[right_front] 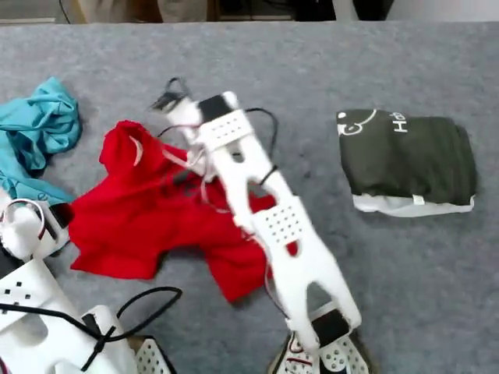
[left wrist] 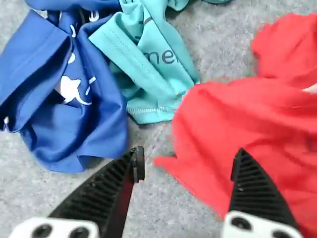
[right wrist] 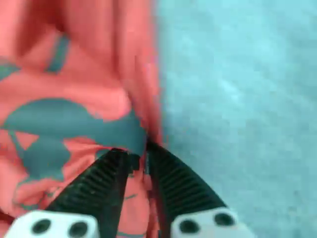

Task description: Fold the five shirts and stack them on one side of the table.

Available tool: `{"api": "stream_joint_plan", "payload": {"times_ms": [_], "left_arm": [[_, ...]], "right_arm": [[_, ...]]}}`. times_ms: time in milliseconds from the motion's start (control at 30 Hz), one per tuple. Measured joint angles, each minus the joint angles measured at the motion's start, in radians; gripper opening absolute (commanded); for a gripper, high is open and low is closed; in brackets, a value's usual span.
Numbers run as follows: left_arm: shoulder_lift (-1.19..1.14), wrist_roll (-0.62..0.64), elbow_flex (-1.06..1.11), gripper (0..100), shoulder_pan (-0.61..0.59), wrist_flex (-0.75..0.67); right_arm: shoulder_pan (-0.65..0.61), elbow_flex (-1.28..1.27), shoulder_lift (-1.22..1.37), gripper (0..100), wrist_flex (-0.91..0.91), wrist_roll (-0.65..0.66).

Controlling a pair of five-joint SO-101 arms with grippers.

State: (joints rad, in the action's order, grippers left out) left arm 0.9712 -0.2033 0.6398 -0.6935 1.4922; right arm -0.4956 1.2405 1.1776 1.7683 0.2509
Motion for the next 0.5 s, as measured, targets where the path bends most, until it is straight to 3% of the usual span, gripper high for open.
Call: {"api": "stream_joint_plan", "payload": {"times_ms": [233, 500], "left_arm": [[0.000, 0.000, 0.005, 29, 0.057, -0.002], [0.000, 0.000, 0.123, 29, 0.249, -0.002]], "right_arm": [[0.275, -0.161, -0.195, 0.2, 0.000, -0.005], [0.480, -0.336, -0.362, 0.3, 0.000, 0.046]]}}
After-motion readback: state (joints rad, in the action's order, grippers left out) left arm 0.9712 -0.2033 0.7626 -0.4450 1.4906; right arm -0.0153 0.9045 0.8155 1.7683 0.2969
